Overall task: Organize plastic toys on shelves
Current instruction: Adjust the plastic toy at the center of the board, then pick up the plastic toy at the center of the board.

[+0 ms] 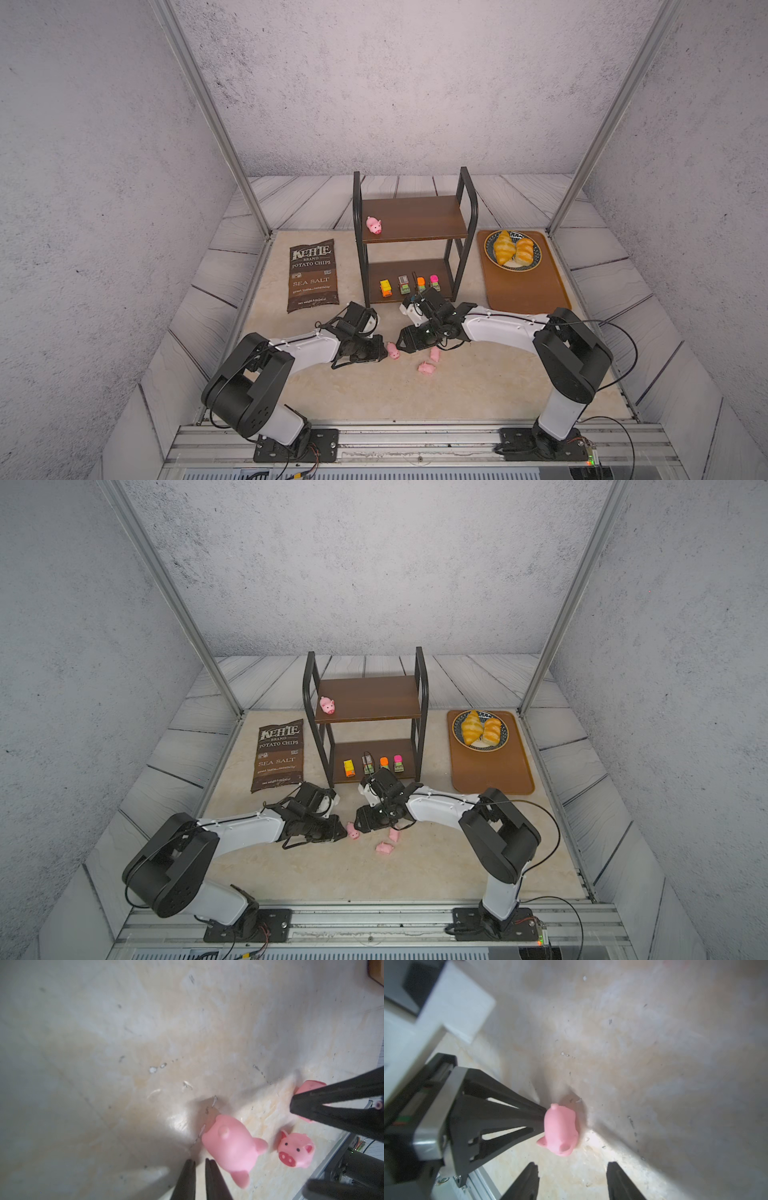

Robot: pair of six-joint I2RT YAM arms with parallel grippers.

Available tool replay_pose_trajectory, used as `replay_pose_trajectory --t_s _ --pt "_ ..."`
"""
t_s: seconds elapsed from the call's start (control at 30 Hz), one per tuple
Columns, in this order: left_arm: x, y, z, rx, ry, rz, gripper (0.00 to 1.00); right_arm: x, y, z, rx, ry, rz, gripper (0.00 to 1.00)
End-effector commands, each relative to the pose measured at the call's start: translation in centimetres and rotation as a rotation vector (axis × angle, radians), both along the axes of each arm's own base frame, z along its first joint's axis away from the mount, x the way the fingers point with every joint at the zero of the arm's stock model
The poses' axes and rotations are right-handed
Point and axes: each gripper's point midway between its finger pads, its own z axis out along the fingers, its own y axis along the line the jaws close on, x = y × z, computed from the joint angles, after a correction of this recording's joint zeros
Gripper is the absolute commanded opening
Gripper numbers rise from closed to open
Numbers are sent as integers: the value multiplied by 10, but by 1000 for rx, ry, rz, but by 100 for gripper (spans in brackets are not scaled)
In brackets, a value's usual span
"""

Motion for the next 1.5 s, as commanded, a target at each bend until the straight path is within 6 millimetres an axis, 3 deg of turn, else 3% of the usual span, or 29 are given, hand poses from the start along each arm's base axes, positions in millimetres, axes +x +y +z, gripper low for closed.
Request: replay_pose_trajectory --t_s 0.0,0.3,0.6,0.8,0.9,1.0,1.2,1.33,1.47 --pt "-10 3 -11 23 46 -13 16 -7 11 0 44 28 40 58" --pt "-10 4 -12 27 49 -9 16 -6 18 -20 11 63 36 54" --pt "-8 2 -11 17 47 -11 16 -13 25 -31 18 99 57 40" --pt "-9 0 -12 9 53 -13 16 -13 22 -46 -17 114 40 28" --pt "-9 1 -10 9 50 -11 16 -13 20 -46 -16 115 30 14" --pt "-8 5 -3 24 29 -5 17 -12 21 -34 10 94 22 1" --pt "-2 22 18 106 -48 20 25 -12 21 17 75 21 38 0" --pt "3 38 34 159 -114 69 41 -14 19 59 118 -37 65 0" --pt "4 50 45 187 -153 104 43 -15 17 106 153 -115 106 0"
